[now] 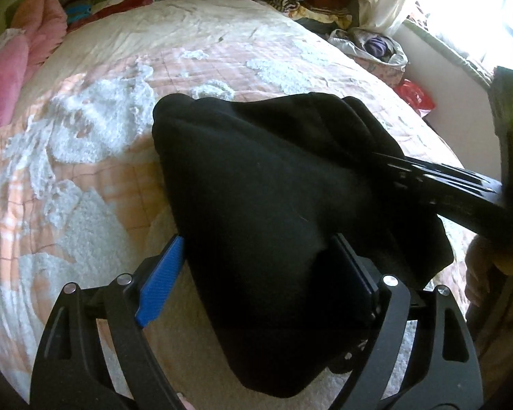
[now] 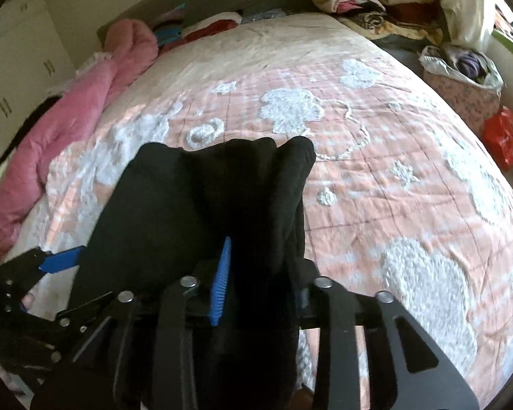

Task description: Fold small clothes

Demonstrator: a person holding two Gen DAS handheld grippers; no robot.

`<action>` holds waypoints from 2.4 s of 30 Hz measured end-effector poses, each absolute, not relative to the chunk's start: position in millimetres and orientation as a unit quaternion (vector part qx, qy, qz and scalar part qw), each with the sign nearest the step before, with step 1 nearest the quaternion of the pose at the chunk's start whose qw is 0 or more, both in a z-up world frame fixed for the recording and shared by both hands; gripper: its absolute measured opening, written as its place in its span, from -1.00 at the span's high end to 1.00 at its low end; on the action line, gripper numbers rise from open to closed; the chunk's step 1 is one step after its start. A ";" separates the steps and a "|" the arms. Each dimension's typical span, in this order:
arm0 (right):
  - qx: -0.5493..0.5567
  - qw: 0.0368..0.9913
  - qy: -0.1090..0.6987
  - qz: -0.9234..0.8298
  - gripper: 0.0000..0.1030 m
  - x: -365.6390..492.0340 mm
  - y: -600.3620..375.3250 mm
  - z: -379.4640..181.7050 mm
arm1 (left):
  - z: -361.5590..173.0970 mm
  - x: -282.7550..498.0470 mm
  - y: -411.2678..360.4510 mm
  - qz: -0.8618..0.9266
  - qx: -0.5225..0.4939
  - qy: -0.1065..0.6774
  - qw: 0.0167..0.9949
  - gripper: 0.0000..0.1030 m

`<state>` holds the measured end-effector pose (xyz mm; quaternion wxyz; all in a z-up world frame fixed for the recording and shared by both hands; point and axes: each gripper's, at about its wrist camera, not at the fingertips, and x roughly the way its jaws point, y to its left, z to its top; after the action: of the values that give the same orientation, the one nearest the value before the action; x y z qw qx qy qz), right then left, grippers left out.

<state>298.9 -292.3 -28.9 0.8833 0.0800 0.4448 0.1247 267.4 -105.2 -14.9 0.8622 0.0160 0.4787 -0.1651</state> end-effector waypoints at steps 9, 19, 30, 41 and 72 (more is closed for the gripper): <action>0.120 0.882 0.434 0.141 -0.36 246.5 -309.0 -14.8 | -11.6 257.4 -103.7 -0.164 0.015 0.476 0.864 -0.51; 0.111 0.871 0.474 0.071 -0.39 230.5 -312.8 -39.4 | -9.4 242.8 -98.7 -0.157 0.011 0.473 0.867 -0.56; 0.102 0.900 0.418 0.068 -0.40 199.6 -312.9 -13.4 | -1.5 230.7 -95.6 -0.156 0.004 0.463 0.873 -0.58; 0.080 0.937 0.335 0.066 -0.88 140.0 -311.6 46.5 | 25.7 200.4 -87.5 -0.158 -0.010 0.440 0.884 -0.81; 0.037 0.972 0.234 -0.002 -0.91 -20.3 -280.5 56.7 | 52.1 63.7 -50.0 -0.158 0.003 0.352 0.922 -0.82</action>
<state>-20.3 -280.5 56.7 0.9715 0.0373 0.2339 -0.0020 63.7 -50.0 52.1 0.9223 0.0033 0.3524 -0.1584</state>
